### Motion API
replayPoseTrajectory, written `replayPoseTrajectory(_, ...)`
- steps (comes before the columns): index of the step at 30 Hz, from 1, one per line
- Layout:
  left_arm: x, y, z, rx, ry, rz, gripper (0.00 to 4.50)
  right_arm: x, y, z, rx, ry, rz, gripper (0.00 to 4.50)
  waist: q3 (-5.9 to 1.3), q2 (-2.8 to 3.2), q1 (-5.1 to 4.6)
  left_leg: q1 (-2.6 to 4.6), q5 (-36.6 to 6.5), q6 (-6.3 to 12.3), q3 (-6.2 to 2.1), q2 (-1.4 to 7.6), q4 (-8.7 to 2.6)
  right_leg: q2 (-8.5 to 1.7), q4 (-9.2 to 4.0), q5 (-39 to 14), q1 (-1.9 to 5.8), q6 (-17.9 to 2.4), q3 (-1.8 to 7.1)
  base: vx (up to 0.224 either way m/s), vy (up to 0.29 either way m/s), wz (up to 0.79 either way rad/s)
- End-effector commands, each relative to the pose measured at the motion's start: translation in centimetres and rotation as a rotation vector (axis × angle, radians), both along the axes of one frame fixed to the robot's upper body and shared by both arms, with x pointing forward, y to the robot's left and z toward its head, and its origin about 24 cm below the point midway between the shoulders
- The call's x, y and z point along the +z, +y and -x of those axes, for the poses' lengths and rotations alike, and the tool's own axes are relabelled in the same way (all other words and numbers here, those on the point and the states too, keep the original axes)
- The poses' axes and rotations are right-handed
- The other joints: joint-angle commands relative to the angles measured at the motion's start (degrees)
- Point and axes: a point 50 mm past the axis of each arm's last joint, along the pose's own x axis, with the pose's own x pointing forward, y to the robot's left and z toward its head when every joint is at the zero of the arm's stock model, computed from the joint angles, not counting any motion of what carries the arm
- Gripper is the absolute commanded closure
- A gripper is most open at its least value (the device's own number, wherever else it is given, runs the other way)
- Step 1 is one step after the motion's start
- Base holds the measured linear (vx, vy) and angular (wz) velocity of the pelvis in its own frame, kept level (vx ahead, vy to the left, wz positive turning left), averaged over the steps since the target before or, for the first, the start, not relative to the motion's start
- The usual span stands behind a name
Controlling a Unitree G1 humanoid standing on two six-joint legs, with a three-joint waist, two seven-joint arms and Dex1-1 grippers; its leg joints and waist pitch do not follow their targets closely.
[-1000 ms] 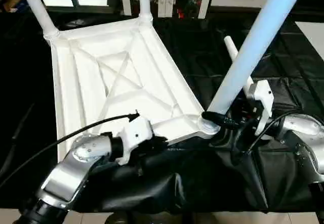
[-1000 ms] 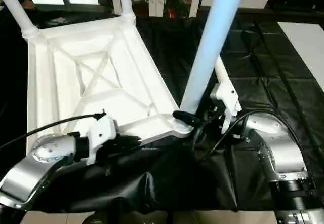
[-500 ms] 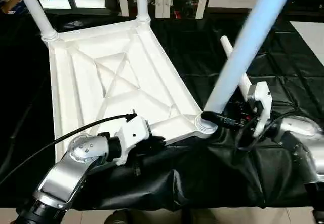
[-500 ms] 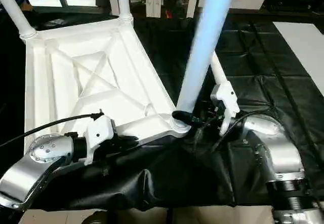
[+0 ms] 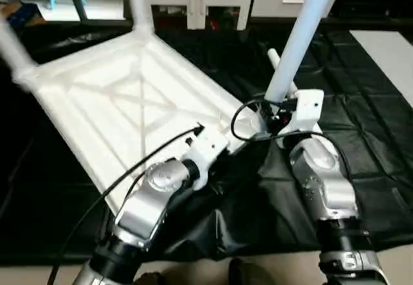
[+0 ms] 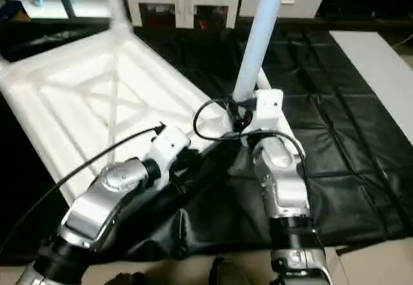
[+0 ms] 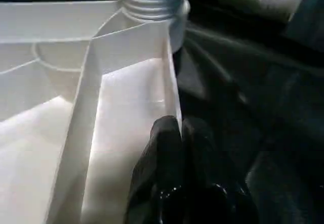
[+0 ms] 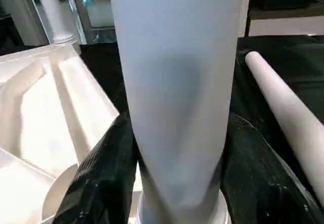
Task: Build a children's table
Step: Rotate leg to tighten
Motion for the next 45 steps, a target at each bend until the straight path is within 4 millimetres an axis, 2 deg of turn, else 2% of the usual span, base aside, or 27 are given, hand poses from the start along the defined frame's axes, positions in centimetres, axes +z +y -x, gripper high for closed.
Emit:
replayPoseTrajectory(1,-0.9,-1.9,2.3,-0.24,0.055,0.01,4.5,-2.2,3.4,1.1,0.237,0.088,-0.008,2.24,-2.36,0.27,0.17,0.29,-24.1,-0.45,-1.13,1.09,-4.99,-0.97,-4.33,-24.5,1.63,-4.2,0.63,0.0,0.0,0.0)
replayPoseTrajectory(2,-1.0,-0.7,2.3,-0.25,0.044,-0.004,4.5,-1.5,2.7,1.2,0.27,0.044,0.024,2.03,-2.31,0.14,0.11,-0.17,-23.6,0.11,-1.17,1.09,-5.13,-1.02,-4.09,-23.2,2.01,-4.7,0.65,0.0,0.0,0.0)
replayPoseTrajectory(4,-0.9,2.2,2.4,-0.284,0.024,-0.024,4.5,0.2,0.2,1.4,0.332,-0.028,0.067,1.9,-2.42,0.24,0.58,0.19,-22.6,1.15,-0.97,1.14,-4.95,-1.09,-4.08,-22.5,1.96,-5.0,0.8,0.0,0.0,0.0)
replayPoseTrajectory(5,-0.9,3.4,2.6,-0.289,0.03,-0.034,4.5,0.9,-0.9,1.7,0.373,-0.049,0.077,1.88,-2.6,0.24,0.74,0.52,-20.7,2.07,-0.66,1.16,-4.73,-1.1,-3.84,-19.8,1.96,-6.6,1.08,0.0,0.0,0.0)
replayPoseTrajectory(6,-0.9,5.0,2.7,-0.284,0.039,-0.053,4.5,1.8,-2.4,2.2,0.451,-0.074,0.13,1.74,-2.81,0.45,1.23,0.96,-16.3,3.54,0.01,1.62,-4.37,-0.76,-3.33,-13.1,1.71,-9.7,1.21,0.0,0.0,0.0)
replayPoseTrajectory(7,-0.9,5.0,2.7,-0.284,0.039,-0.053,4.5,1.8,-2.4,2.2,0.451,-0.074,0.13,1.59,-2.81,0.45,1.23,0.96,-16.3,3.54,0.01,1.62,-4.37,-0.76,-3.33,-13.1,1.71,-9.7,1.21,0.0,0.0,0.0)
replayPoseTrajectory(8,-0.9,5.9,2.7,-0.274,0.043,-0.061,4.5,2.1,-3.2,2.5,0.485,-0.078,0.172,1.5,-2.72,0.57,1.72,1.4,-14.6,4.3,0.55,1.79,-4.14,-0.62,-3.12,-10.9,1.5,-11.4,1.3,0.0,0.0,0.0)
replayPoseTrajectory(10,-0.8,7.1,2.9,-0.268,0.047,-0.065,4.5,2.7,-4.7,3.2,0.545,-0.072,0.213,1.4,-3.22,0.63,2.25,0.81,-7.7,6.03,0.64,1.77,-3.74,-0.78,-1.76,-3.8,2.55,-14.0,1.28,0.053,0.0,0.08)
replayPoseTrajectory(12,-0.9,7.7,3.0,-0.266,0.054,-0.066,4.5,3.0,-5.6,3.8,0.589,-0.062,0.224,1.4,-3.35,0.75,2.43,0.64,-3.2,7.82,0.76,1.6,-3.33,-0.75,-1.1,2.0,2.69,-15.7,1.25,0.055,0.014,0.0)
replayPoseTrajectory(13,-0.9,8.0,3.0,-0.267,0.057,-0.069,4.5,3.1,-6.0,4.0,0.61,-0.058,0.229,1.4,-3.51,0.74,2.52,0.78,-2.2,8.39,0.81,1.53,-3.15,-0.74,-0.91,3.7,2.78,-16.1,1.24,0.052,0.015,-0.01)
replayPoseTrajectory(14,-0.9,8.0,3.0,-0.267,0.057,-0.069,4.5,3.1,-6.0,4.0,0.61,-0.058,0.229,1.4,-3.49,0.62,2.58,0.57,-0.7,9.54,0.79,1.51,-3.02,-0.84,-0.67,5.6,3.02,-16.7,1.25,0.052,0.015,-0.01)
replayPoseTrajectory(16,-1.0,8.5,3.1,-0.265,0.056,-0.091,4.5,3.2,-7.2,4.8,0.673,-0.037,0.262,1.4,-3.51,0.59,2.72,0.69,-1.2,10.56,0.88,1.59,-2.92,-1.04,-0.73,4.7,3.06,-17.2,1.25,0.0,0.0,0.0)
replayPoseTrajectory(19,-1.0,8.3,3.1,-0.273,0.051,-0.088,4.5,3.2,-7.5,5.0,0.69,-0.026,0.27,1.4,-3.22,0.61,2.95,0.74,-4.0,9.98,0.93,1.8,-3.12,-1.24,-1.24,-1.0,2.96,-16.7,1.28,0.0,0.0,0.0)
replayPoseTrajectory(20,-1.0,8.0,3.1,-0.282,0.048,-0.078,4.5,3.1,-7.5,5.0,0.698,-0.019,0.253,1.66,-3.09,0.47,2.89,0.67,-5.4,9.15,0.91,1.82,-3.19,-1.27,-1.46,-3.5,2.93,-16.3,1.29,0.0,0.0,0.0)
replayPoseTrajectory(24,-0.9,7.7,3.1,-0.296,0.046,-0.07,4.5,2.9,-7.0,5.1,0.718,-0.008,0.223,1.99,-2.83,0.46,2.78,0.81,-10.9,5.87,0.75,1.84,-3.45,-1.4,-2.25,-12.6,2.56,-14.0,1.48,0.0,0.0,0.0)
replayPoseTrajectory(27,-0.9,7.6,3.1,-0.301,0.044,-0.067,4.5,2.8,-6.6,5.0,0.723,-0.014,0.208,2.21,-3.05,0.33,2.84,0.66,-9.9,5.42,0.69,1.73,-3.34,-1.27,-2.03,-11.8,2.59,-13.3,1.47,0.0,0.0,0.0)
replayPoseTrajectory(30,-0.9,7.6,3.2,-0.306,0.043,-0.065,4.5,2.7,-6.2,4.9,0.724,-0.024,0.176,2.51,-3.13,0.37,2.8,0.57,-8.3,6.04,0.7,1.66,-3.24,-1.14,-1.78,-9.3,2.62,-13.9,1.42,0.0,0.0,0.0)
replayPoseTrajectory(33,-0.9,7.5,3.2,-0.307,0.042,-0.064,4.5,2.6,-6.3,4.8,0.706,-0.024,0.163,2.62,-3.09,0.35,2.65,0.51,-8.5,6.27,0.7,1.65,-3.25,-1.15,-1.78,-9.1,2.67,-14.3,1.4,0.0,0.0,0.0)
replayPoseTrajectory(35,-0.9,7.4,3.3,-0.307,0.044,-0.066,4.5,2.4,-6.4,4.4,0.644,-0.015,0.156,2.64,-3.0,0.33,2.56,0.49,-8.9,6.18,0.7,1.65,-3.31,-1.18,-1.88,-9.8,2.61,-14.1,1.41,0.0,0.0,0.0)
replayPoseTrajectory(36,-1.2,6.8,3.1,-0.284,0.044,-0.086,4.5,1.5,-6.5,3.9,0.543,0.034,0.167,2.66,-2.88,0.21,2.43,0.38,-9.3,5.85,0.66,1.66,-3.38,-1.18,-1.98,-10.7,2.59,-13.8,1.4,0.0,0.0,0.0)
replayPoseTrajectory(37,-1.2,6.8,3.1,-0.283,0.044,-0.087,4.5,1.5,-6.5,3.9,0.541,0.034,0.167,2.66,-2.83,0.2,2.29,0.38,-9.5,5.6,0.66,1.67,-3.44,-1.19,-2.06,-11.3,2.54,-13.6,1.41,0.0,0.0,0.0)
replayPoseTrajectory(39,-1.4,5.4,2.6,-0.227,0.056,-0.083,4.5,-0.2,-6.5,3.0,0.328,0.113,0.139,2.66,-2.67,0.26,1.99,0.41,-10.8,4.39,0.58,1.67,-3.58,-1.32,-2.39,-14.5,2.41,-12.7,1.41,0.0,0.0,0.0)
replayPoseTrajectory(40,-1.5,4.9,2.5,-0.213,0.06,-0.079,4.5,-0.6,-6.4,2.8,0.275,0.136,0.12,2.66,-2.39,0.22,1.66,0.3,-11.9,3.24,0.53,1.58,-3.75,-1.23,-2.65,-17.2,2.23,-11.8,1.47,0.0,0.0,0.0)
replayPoseTrajectory(41,-1.6,3.4,2.2,-0.179,0.066,-0.066,4.5,-1.8,-5.9,2.5,0.147,0.188,0.066,2.67,-2.39,0.26,1.55,0.29,-12.7,2.64,0.42,1.45,-3.85,-1.29,-2.83,-19.1,2.14,-11.1,1.39,0.0,0.0,0.0)
replayPoseTrajectory(42,-1.6,2.7,2.0,-0.166,0.066,-0.063,4.5,-2.3,-5.7,2.4,0.091,0.207,0.052,2.67,-2.45,0.19,1.24,0.2,-14.7,0.75,0.04,1.38,-4.05,-1.33,-3.09,-22.7,2.11,-9.2,1.28,0.0,0.0,0.0)
replayPoseTrajectory(43,-1.7,2.0,1.8,-0.146,0.063,-0.058,4.5,-2.9,-5.2,2.3,0.052,0.23,0.031,2.67,-2.43,0.05,1.1,0.29,-15.4,0.42,0.04,1.4,-4.17,-1.22,-3.28,-23.3,2.02,-8.7,1.27,0.0,0.0,0.0)
replayPoseTrajectory(45,-1.5,-0.1,1.3,-0.113,0.06,-0.031,4.5,-3.9,-3.6,2.2,-0.004,0.269,-0.015,2.67,-2.23,0.29,0.92,0.65,-18.7,-0.35,0.03,1.24,-4.21,-1.04,-3.86,-25.6,1.28,-6.9,1.32,0.0,0.0,0.0)
